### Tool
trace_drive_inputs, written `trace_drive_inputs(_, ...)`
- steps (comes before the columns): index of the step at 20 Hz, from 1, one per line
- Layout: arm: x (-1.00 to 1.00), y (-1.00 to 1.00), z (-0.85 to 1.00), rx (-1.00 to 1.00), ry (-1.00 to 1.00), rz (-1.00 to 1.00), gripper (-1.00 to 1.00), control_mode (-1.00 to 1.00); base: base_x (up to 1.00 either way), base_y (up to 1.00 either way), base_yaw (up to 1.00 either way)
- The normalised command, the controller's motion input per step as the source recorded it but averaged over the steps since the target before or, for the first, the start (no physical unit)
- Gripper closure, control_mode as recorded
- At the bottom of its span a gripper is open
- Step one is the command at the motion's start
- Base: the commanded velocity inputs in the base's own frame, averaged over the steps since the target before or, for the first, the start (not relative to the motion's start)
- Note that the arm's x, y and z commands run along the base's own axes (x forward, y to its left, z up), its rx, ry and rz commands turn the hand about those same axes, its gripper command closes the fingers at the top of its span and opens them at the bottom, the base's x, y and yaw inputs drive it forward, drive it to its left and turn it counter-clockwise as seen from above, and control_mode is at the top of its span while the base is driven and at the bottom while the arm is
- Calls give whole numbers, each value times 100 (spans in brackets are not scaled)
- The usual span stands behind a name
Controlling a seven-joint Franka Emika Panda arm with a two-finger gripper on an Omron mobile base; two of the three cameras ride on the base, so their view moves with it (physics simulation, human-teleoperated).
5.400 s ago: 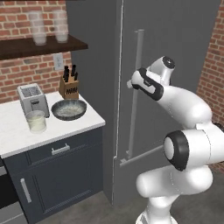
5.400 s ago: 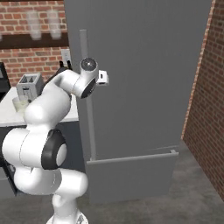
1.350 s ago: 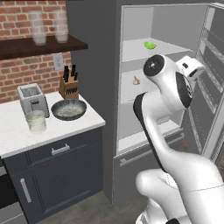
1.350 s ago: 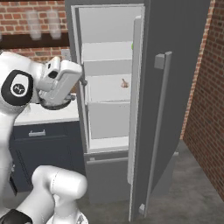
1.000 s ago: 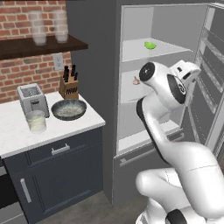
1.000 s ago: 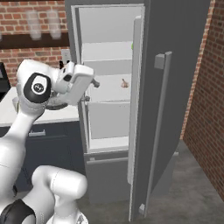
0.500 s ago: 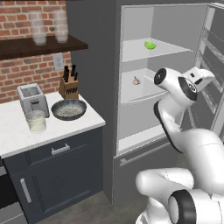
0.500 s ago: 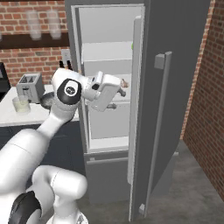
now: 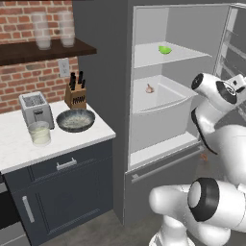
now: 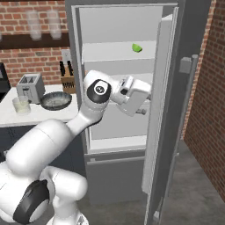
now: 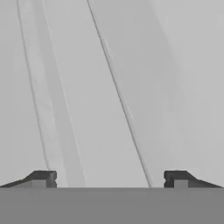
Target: Grab a lemon wedge from the fridge and one ice cube from the ice bowl, and put them in the glass of lemonade.
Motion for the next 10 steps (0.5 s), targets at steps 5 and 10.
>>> trace_drive_inputs(5, 0, -98, -3, 0, 0, -17, -100, -100, 0, 0, 0)
trace_drive_inputs(10, 0, -100, -1, 0, 0, -16, -100, -100, 0, 0, 0)
